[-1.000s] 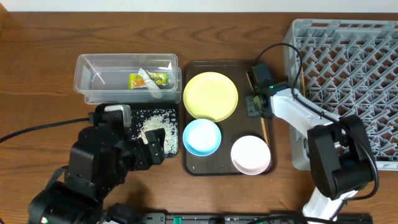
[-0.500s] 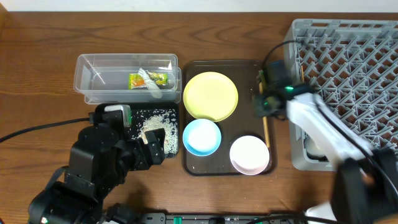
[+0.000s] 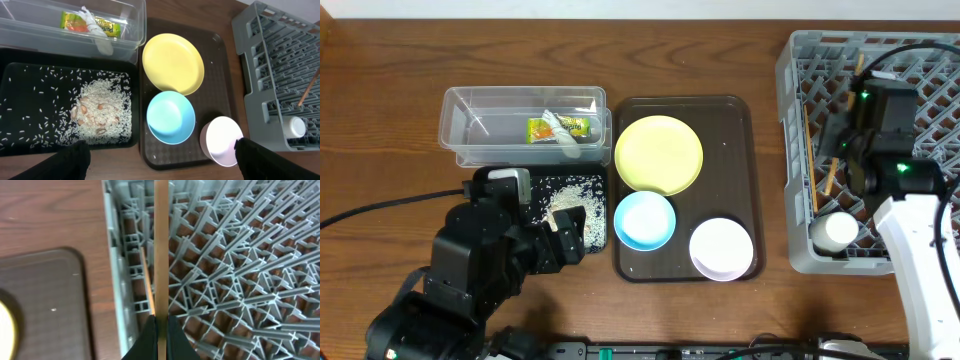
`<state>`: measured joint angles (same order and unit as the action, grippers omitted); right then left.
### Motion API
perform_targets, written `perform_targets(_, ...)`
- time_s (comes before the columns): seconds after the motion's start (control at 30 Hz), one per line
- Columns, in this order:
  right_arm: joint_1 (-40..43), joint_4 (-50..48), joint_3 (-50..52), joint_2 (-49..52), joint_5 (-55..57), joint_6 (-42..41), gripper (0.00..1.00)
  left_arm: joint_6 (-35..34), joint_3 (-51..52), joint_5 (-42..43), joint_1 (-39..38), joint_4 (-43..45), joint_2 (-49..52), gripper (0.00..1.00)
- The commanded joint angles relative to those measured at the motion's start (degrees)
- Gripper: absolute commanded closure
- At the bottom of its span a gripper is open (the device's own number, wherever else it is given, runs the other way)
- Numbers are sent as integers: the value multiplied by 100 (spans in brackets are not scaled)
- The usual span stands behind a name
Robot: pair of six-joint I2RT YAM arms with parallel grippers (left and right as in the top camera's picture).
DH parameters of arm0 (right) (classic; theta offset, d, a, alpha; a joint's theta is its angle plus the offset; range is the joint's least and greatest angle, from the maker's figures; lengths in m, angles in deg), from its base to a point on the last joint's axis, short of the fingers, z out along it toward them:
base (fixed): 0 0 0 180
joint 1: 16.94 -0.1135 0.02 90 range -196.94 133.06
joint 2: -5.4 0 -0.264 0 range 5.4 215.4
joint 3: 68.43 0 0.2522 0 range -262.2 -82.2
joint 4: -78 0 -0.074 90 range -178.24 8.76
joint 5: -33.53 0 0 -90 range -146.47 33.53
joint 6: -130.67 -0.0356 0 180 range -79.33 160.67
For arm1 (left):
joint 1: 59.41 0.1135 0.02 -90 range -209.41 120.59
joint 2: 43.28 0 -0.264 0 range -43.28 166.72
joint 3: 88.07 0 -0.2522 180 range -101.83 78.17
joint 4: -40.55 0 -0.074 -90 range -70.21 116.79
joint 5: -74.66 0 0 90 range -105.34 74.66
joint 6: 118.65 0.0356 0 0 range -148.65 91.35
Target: Sort waste into correct bins and load items into the dishwasher rack
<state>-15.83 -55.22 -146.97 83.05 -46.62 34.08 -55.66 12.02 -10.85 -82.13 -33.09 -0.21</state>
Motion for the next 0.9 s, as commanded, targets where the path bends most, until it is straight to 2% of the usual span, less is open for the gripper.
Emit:
perform_targets(0.0,37,-107,-35,431,66,330,99,33,-48,-52,-28,-11,2,6)
perform_targets(0.17,37,-251,-35,1014,68,376,99,35,-48,-52,-28,-11,2,6)
perform_targets(0.2,35,-284,-35,1078,61,374,94,33,-48,-50,-28,-11,2,6)
perform_targets(0.27,33,-337,-37,1086,17,372,70,33,-48,-52,-28,-11,2,6)
perform_targets(0.3,33,-339,-66,1019,13,369,51,33,-48,-50,-28,-11,2,6)
perform_targets(0.37,4,-302,-81,868,-72,369,44,33,-48,-52,-28,-11,2,6)
perform_targets(0.5,-155,-42,-81,264,-918,361,42,33,-48,-50,-28,-11,2,6)
perform_targets(0.63,-496,249,-81,-358,-1939,138,45,33,-48,-52,-28,-11,2,6)
perform_targets(0.87,-1478,863,-79,-719,-2149,-389,49,35,-48,-52,-28,-11,2,6)
